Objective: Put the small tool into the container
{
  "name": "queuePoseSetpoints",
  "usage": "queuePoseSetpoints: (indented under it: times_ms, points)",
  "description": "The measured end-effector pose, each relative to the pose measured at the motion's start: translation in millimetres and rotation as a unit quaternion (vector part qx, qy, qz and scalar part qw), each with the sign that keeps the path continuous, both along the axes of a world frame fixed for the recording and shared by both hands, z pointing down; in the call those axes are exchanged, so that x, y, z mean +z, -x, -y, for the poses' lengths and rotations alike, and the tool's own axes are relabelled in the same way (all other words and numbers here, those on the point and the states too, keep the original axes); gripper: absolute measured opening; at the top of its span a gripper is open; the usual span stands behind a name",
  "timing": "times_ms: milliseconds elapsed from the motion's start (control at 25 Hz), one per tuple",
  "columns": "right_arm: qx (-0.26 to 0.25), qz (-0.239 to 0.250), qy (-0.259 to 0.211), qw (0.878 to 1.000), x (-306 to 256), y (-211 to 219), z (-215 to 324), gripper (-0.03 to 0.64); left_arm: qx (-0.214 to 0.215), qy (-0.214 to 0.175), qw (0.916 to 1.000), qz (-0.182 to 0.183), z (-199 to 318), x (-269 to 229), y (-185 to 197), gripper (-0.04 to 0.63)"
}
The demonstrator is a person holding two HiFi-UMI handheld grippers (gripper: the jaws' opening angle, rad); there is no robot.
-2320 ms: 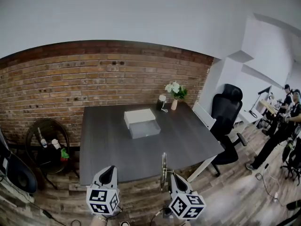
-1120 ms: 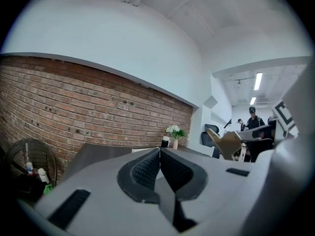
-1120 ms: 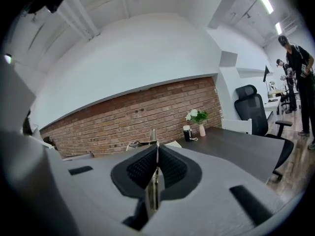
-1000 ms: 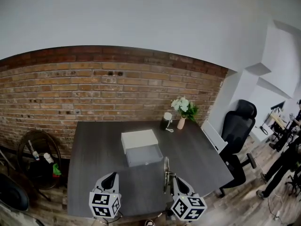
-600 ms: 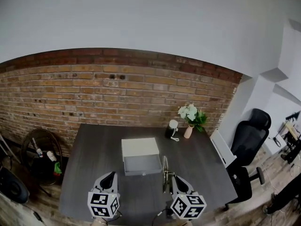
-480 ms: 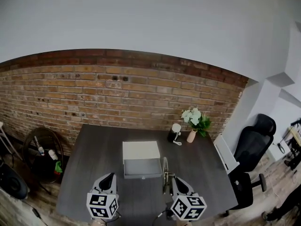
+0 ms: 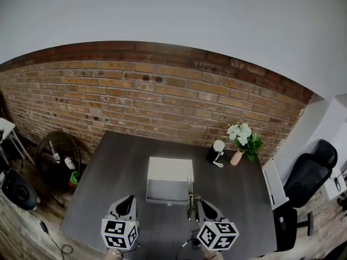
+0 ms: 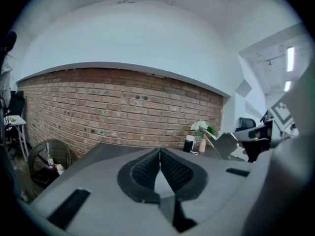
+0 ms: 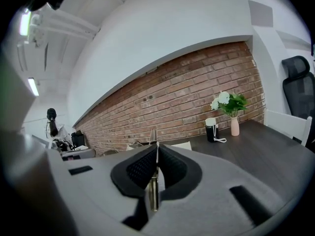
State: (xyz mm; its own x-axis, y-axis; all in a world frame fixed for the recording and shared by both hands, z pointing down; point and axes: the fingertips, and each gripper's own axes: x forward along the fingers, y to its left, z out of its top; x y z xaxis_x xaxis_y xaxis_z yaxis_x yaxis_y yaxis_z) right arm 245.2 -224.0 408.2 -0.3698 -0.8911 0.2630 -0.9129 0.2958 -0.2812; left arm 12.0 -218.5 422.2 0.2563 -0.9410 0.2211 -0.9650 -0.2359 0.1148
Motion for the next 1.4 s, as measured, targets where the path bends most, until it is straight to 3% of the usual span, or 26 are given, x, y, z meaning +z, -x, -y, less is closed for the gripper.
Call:
queuePoseSetpoints:
  times_ms: [640, 960, 1400]
  points:
    - [-0.041, -0.012, 0.022, 0.999, 19.7, 34.7, 29.4, 0.009, -0.021, 0.020, 0.9996, -0.004, 23.2, 19.8, 23.7, 0.005]
    - [-0.094, -0.090, 0.016, 0.991, 28.5, 53.2, 46.0, 0.009, -0.049, 0.034, 0.9982, -0.009, 22.0, 36.3, 47.5, 0.005]
    - [-0.192, -0.183, 0.007, 0.964, 57.1, 84.4, 78.7, 0.009, -0.114, 0.066, 0.9912, -0.013, 4.8, 79.8, 99.8, 0.005]
